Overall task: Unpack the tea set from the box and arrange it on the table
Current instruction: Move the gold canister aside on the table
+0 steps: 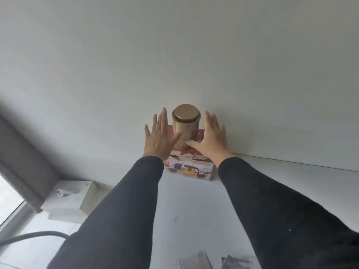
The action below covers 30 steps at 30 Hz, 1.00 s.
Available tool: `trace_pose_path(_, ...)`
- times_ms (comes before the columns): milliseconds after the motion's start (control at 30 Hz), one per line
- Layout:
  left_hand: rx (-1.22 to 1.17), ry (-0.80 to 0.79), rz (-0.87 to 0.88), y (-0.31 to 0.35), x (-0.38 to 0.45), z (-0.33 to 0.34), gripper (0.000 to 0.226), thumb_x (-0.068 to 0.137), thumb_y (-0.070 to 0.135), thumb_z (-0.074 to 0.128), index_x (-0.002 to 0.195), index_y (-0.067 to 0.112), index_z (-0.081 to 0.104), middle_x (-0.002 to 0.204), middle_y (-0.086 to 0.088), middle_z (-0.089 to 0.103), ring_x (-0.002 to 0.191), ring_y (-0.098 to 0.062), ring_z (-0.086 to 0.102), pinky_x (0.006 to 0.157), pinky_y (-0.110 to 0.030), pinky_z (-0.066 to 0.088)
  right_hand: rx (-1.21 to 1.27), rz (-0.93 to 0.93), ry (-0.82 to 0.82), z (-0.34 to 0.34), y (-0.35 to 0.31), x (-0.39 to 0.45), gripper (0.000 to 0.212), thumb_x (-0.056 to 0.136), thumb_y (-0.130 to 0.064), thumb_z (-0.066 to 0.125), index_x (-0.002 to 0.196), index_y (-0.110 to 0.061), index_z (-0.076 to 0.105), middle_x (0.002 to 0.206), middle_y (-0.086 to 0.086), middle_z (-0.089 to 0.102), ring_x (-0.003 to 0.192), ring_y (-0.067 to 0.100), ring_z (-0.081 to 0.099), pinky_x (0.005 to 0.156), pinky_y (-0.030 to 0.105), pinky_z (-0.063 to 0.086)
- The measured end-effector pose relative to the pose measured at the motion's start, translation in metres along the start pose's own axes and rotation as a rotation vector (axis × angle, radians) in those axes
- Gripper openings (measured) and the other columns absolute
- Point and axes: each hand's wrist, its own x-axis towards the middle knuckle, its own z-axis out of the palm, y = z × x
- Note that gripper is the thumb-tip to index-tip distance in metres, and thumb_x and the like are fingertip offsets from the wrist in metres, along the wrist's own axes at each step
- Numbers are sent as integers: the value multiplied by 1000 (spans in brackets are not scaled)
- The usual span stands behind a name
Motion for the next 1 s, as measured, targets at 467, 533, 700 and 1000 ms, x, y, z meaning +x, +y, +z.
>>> trace_pose_path(467,-40,-61,125,-1,35,18,90,92,62,31,152,12,-13,161,-1,10,149,-13,9,119,-45,-2,157,60,174,31,-2,28,97,63,-47,78,141,-21,28,137,-3,49,124,21,49,101,45,41)
trace_pose_path(533,-55,-53,139,9,34,18,90,92,61,33,152,11,-13,161,-1,9,149,-13,8,120,-44,-2,148,50,205,23,3,26,97,62,-47,78,141,-19,29,138,-3,48,124,20,49,100,45,41)
trace_pose_path(700,-80,-53,237,54,33,20,89,93,60,32,152,11,-13,161,-1,7,149,-14,6,121,-44,-1,78,88,289,-11,31,11,98,64,-48,77,142,-17,27,140,-2,46,126,20,47,101,45,40)
trace_pose_path(1000,-189,-135,441,191,3,61,89,92,59,33,152,12,-13,162,2,3,149,-12,4,121,-42,-2,-29,239,437,-94,138,-60,98,64,-48,76,143,-16,26,143,-2,44,129,17,46,101,44,41)
